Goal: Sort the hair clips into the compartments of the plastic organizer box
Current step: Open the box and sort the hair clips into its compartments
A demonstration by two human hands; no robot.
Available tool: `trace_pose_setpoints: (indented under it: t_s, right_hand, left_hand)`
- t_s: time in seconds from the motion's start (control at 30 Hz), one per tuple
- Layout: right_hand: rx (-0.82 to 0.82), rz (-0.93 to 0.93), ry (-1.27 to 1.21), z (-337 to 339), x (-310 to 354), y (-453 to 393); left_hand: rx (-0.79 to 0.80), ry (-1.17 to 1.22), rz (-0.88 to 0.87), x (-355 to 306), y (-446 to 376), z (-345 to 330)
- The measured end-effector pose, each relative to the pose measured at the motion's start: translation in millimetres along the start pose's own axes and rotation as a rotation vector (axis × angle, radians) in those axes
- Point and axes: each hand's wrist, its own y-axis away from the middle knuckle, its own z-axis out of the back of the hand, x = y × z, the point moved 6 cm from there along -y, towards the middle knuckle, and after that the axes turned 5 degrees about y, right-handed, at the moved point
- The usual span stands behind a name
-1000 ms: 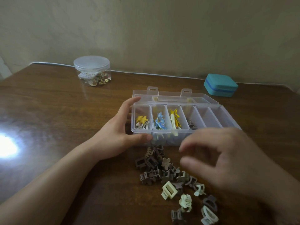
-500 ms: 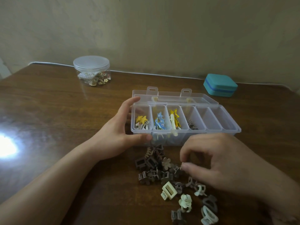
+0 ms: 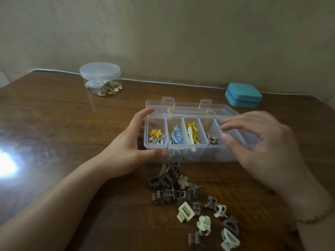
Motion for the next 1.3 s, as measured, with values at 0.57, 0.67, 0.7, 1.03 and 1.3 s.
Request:
trace_pose_setpoints:
  t_s: [0.57, 0.67, 0.7, 1.03, 1.3]
  right_hand:
    - [0.401, 0.212, -0.218, -24, 33, 15]
    - [-0.012, 0.075, -0.233, -3, 17, -2]
    - [-0.081, 0.011, -0.173, -2, 10, -7]
    - [0.012, 0.027, -0.039, -2, 4, -6]
    - [0.544, 0.265, 0.073, -39, 45, 24]
  left_hand:
    - [0.003, -0.007, -0.003, -1, 0, 0]
    - [0.005, -0.004, -0.004, 0, 0, 0]
    - [0.006, -0.002, -0.005, 0, 0, 0]
    - [0.001, 0.007, -0.002, -2, 0, 0]
    - [-0.001, 0.007, 0.000, -1, 1, -1]
